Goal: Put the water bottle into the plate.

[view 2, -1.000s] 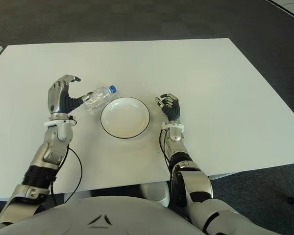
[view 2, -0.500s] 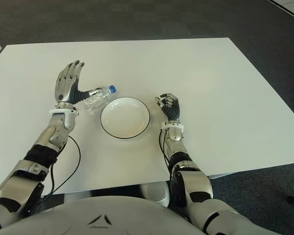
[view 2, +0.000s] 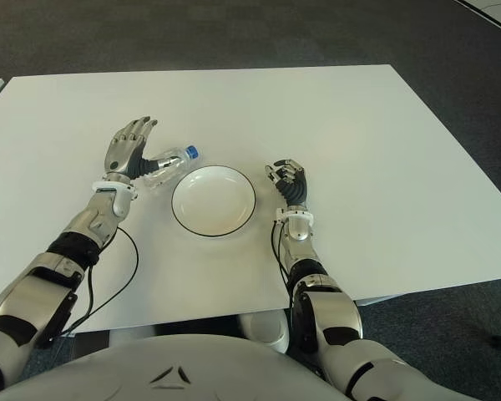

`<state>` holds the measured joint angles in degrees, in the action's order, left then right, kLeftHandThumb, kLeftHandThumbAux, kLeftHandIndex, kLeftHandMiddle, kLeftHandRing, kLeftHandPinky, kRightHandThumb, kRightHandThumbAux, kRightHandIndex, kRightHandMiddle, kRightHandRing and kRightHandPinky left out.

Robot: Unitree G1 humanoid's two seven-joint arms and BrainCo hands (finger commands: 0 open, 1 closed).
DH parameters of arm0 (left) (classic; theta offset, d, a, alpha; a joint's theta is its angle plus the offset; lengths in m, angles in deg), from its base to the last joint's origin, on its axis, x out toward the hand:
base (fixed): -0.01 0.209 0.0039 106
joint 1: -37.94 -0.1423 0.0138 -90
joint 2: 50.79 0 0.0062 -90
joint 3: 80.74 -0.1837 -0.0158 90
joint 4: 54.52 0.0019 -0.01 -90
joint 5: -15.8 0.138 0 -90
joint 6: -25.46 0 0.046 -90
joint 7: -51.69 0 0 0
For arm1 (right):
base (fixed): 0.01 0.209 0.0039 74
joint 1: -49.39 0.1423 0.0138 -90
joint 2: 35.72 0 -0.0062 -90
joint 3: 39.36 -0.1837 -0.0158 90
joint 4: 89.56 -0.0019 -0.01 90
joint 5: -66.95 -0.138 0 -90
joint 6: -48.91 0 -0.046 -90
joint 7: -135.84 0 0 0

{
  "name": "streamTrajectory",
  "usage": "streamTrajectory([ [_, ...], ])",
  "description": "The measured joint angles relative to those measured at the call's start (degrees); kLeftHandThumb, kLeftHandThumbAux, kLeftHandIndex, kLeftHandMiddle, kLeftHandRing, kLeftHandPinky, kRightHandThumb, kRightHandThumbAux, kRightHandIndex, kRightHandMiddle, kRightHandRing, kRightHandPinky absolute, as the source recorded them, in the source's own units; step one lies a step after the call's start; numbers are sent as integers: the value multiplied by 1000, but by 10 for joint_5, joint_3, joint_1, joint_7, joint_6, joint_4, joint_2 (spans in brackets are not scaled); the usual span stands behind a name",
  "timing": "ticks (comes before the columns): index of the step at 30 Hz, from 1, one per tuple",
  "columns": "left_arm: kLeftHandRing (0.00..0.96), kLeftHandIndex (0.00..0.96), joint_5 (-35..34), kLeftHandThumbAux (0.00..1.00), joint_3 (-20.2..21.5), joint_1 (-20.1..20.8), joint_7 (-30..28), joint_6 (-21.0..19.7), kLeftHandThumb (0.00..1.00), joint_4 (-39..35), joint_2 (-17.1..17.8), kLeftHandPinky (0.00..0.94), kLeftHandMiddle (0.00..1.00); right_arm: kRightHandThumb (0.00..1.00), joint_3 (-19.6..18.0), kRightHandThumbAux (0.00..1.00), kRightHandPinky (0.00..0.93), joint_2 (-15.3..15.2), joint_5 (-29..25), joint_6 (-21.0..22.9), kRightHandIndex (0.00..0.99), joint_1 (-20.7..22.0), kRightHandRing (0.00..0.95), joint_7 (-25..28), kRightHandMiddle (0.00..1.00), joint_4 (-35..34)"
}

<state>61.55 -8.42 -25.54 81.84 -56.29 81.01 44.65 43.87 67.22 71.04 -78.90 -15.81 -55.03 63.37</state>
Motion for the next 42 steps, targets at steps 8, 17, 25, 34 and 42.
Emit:
streamTrajectory([
  [8, 0, 0, -9, 262, -28, 64, -4, 33, 610, 154, -8, 31, 0, 710, -2, 727, 698, 1, 0, 0, 436, 1, 692, -3, 689, 1],
  [17, 0, 0, -25, 277, -48, 99, -23, 63, 605, 255, -18, 16, 0, 710, -2, 727, 695, 2, 0, 0, 436, 1, 689, -5, 688, 1],
  [25, 0, 0, -43, 314, -59, 117, -49, 63, 644, 284, -18, 42, 0, 709, -5, 727, 696, 3, 0, -1, 436, 1, 692, -7, 690, 1],
  [34, 0, 0, -49, 364, -65, 127, -74, 52, 681, 292, -17, 71, 0, 709, -8, 727, 692, 4, 0, -5, 436, 0, 689, -6, 688, 1],
  [42, 0, 0, -48, 399, -84, 134, -94, 28, 669, 295, -14, 96, 0, 710, -9, 726, 693, 4, 0, -6, 436, 0, 691, -4, 689, 2],
])
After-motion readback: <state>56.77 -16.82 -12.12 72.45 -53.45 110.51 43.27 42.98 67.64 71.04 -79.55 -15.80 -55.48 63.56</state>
